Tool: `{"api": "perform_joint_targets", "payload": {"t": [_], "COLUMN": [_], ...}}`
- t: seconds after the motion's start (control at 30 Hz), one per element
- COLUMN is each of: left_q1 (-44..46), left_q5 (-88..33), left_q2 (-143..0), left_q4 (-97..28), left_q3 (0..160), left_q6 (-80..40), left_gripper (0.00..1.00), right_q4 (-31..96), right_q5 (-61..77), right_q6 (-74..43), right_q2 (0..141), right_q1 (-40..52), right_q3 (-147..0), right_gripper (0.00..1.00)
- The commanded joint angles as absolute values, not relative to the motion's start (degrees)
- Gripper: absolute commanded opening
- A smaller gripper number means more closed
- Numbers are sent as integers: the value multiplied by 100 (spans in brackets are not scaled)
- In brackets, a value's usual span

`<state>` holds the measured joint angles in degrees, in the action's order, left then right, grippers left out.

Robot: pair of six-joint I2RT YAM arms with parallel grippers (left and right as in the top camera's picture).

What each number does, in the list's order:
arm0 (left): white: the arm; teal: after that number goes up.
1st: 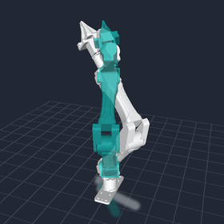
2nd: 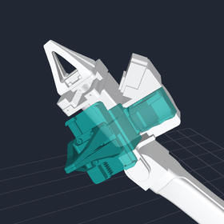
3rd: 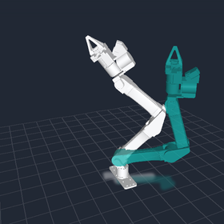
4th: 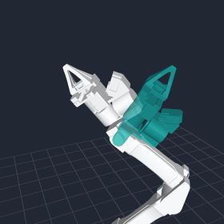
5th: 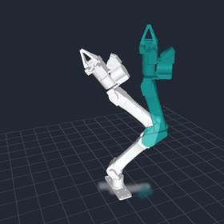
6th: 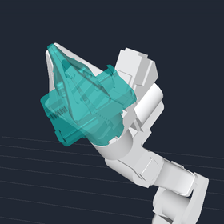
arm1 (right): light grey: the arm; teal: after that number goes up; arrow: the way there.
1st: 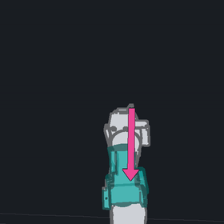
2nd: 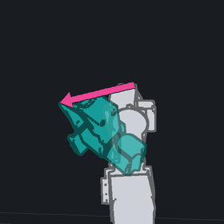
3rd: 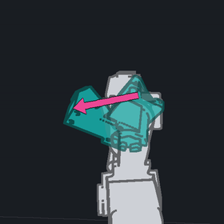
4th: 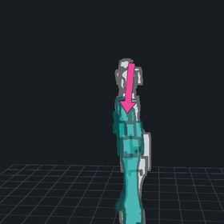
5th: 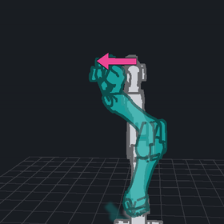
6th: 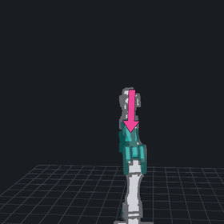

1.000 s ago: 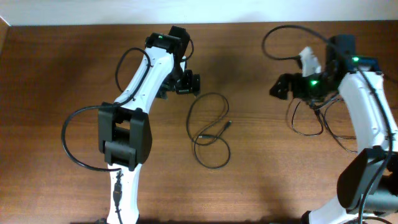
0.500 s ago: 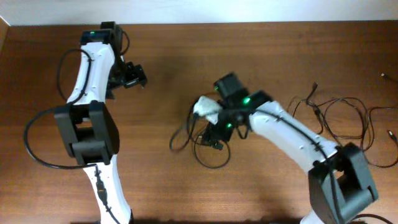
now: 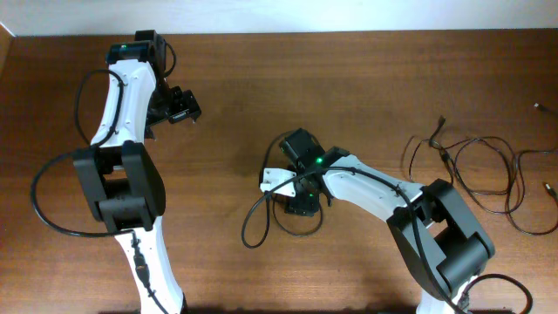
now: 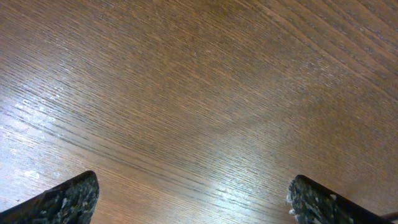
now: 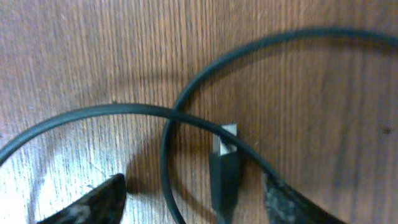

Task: Untangle cables

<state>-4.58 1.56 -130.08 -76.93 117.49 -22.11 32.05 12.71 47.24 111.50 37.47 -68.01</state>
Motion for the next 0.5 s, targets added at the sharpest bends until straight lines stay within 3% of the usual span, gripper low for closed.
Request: {"api": "perform_joint_targets", "payload": {"t": [0.0,0.1,0.2,0.23,0.33,0.4,0.47], "left_q1": [-467,-467,-467,-467,-467,-467,-467], "left_q5": [239,239,239,239,239,239,239], "left_q2": [-12986,-12986,-12986,-12986,-12986,-12986,-12986], "left_q4": [-7682,-7682,-7682,-7679,-7679,-7679,-7682], "left_q3": [11789,11791,11791,11791,11791,11791,11791], "left_q6": [-2270,-2270,-2270,-2270,-2270,-2270,-2270], "left_gripper": [99,99,99,99,99,99,99], "right_q4": [3387,3468,3465,3465,3459,3629,3977], "right_q5": [1129,1081,1070,1070,1035,764,779], "right_q6": [4757,4757,4755,4755,4757,4431,4434], "right_q2": [11443,11642,11642,11642,11640,11487,11268], "right_q1": [3743,3745,3745,3745,3745,3750,3752], "right_q3": [-6742,-6740,-6740,-6740,-6748,-6984,-7363], "right_gripper": [64,50,19,4,6,33,41]}}
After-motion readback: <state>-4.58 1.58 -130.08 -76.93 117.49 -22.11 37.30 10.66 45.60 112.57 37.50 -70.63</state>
